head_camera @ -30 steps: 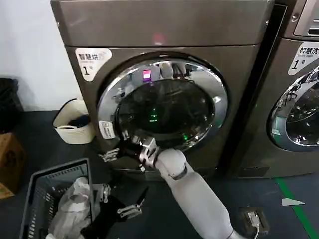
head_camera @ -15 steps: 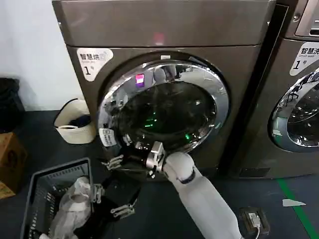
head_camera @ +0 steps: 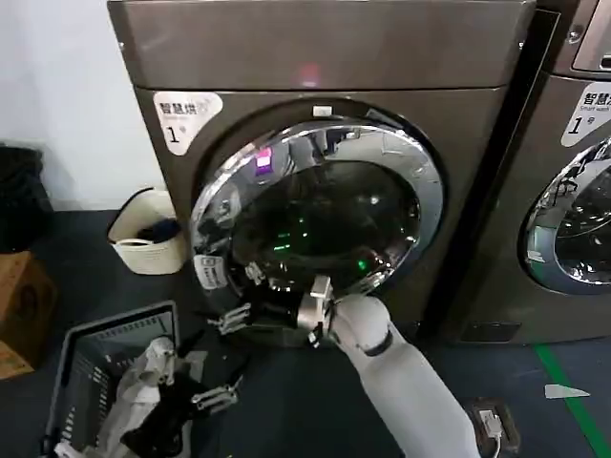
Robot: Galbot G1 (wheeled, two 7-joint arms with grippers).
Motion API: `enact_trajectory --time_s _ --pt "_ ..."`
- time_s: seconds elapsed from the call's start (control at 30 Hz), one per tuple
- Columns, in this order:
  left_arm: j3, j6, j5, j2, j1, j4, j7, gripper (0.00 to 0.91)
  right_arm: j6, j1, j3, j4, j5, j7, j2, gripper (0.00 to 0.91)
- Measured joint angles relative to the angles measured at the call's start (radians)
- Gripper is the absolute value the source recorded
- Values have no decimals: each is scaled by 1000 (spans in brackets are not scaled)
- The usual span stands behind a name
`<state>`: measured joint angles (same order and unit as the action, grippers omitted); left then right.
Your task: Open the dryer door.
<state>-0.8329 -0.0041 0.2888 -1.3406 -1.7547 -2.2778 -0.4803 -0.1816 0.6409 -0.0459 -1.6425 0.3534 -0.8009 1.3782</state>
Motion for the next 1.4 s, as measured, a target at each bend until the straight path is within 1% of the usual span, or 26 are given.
enact_trajectory --time_s 0.57,0.77,1.1,1.27,1.4 --pt "-221 28 106 54 47 53 -38 907 5 16 15 -23 6 -70 -25 907" --pt "-278 39 134 82 77 76 -46 907 5 28 30 -35 26 -110 -40 907" --pt "-328 54 189 132 126 109 -65 907 6 57 46 -65 52 -173 -71 907" --pt "-331 50 240 161 148 132 -98 907 24 69 44 -66 51 -214 -86 907" --pt "-324 53 270 186 173 156 -100 907 38 75 48 -68 46 -235 -93 907"
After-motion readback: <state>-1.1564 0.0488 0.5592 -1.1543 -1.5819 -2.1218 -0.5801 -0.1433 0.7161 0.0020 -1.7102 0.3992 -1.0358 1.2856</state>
